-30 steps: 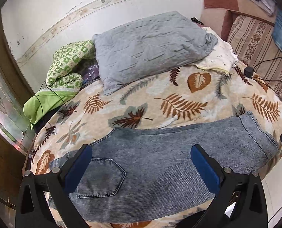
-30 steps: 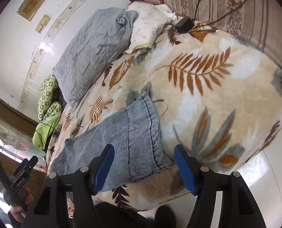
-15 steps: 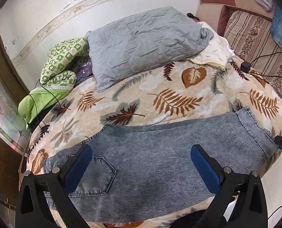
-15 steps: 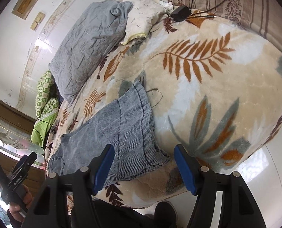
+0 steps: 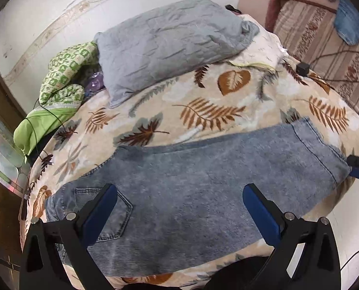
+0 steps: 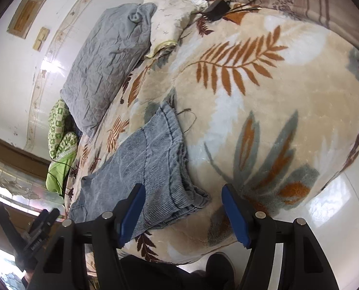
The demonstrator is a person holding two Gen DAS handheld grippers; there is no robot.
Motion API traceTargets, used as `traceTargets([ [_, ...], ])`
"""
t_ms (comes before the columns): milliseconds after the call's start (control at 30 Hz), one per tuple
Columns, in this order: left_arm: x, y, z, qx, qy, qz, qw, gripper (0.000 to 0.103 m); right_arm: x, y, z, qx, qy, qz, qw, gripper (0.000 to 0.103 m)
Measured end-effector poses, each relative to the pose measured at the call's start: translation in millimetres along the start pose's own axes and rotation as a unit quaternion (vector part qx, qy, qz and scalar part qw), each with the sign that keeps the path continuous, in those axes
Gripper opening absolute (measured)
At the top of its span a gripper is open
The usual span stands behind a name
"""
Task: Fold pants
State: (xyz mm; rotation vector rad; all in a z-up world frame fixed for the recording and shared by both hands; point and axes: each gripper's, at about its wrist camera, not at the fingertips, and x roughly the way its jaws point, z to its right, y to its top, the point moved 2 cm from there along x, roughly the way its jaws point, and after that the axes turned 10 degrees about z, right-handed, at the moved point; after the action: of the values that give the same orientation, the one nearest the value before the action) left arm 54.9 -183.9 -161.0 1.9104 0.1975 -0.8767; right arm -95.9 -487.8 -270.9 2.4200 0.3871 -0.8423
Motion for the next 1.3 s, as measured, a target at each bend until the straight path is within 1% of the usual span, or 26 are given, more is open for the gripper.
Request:
traceTargets([
  [333,3,-4,2,0.000,0.002,-0.007,1.0000,0.103,4,0,2,0.027,0.030,-0.001,0.999,0.069],
  [400,3,-5,3,0.001,0.001,-0.009,1.0000,0.103,4,0,0,0.017,0.020,0.009,1.000,0.069],
  [433,3,-6,4,0.001,0.000,-0.009,1.0000,0.103,5,0,0,0.013,0.008,0.013,1.000,0.069],
  [467,2,-6,5,0.002,-0.001,-0.009,1.0000,0.103,7,0,1,0.013,0.009,0.013,1.000,0.069],
  [533,1,-7,7,0.005,-0.002,-0.009,0.9999,0.103,14,-2,7,0.030,0.026,0.009,0.999,0.069],
  [633,-1,-8,7,0.005,-0.003,-0.009,0.9999,0.103,24,-9,17,0.054,0.032,-0.005,0.998,0.069],
  [700,-2,-8,6,0.002,-0.003,-0.009,1.0000,0.103,26,-13,19,0.069,0.055,-0.002,0.996,0.069],
  [767,-2,-9,7,0.002,-0.004,-0.011,0.9999,0.103,30,-15,18,0.084,0.075,-0.010,0.994,0.069],
  [900,-4,-9,8,0.003,-0.007,-0.008,0.9999,0.103,36,-19,12,0.086,0.072,-0.011,0.994,0.067],
  [933,-5,-9,7,0.002,-0.007,-0.007,0.9999,0.103,37,-19,12,0.095,0.073,-0.010,0.993,0.061],
  [967,-5,-9,7,0.002,-0.007,-0.007,0.9999,0.103,38,-19,14,0.101,0.067,-0.009,0.993,0.042],
  [1000,-5,-10,6,0.001,-0.006,-0.007,1.0000,0.103,37,-20,15,0.100,0.065,-0.009,0.993,0.034],
  [1067,-5,-10,4,0.000,-0.005,-0.008,1.0000,0.103,33,-20,10,0.086,0.057,-0.003,0.995,0.028],
  [1133,-5,-10,3,-0.002,-0.004,-0.008,1.0000,0.103,23,-17,0,0.055,0.046,0.008,0.997,0.026],
  [1233,-6,-9,1,-0.005,-0.005,-0.006,1.0000,0.103,4,-8,-25,0.006,0.037,0.036,0.999,0.025],
  [1300,-6,-9,0,-0.008,-0.006,-0.005,0.9999,0.103,-6,-5,-43,-0.036,0.018,0.046,0.998,0.025],
])
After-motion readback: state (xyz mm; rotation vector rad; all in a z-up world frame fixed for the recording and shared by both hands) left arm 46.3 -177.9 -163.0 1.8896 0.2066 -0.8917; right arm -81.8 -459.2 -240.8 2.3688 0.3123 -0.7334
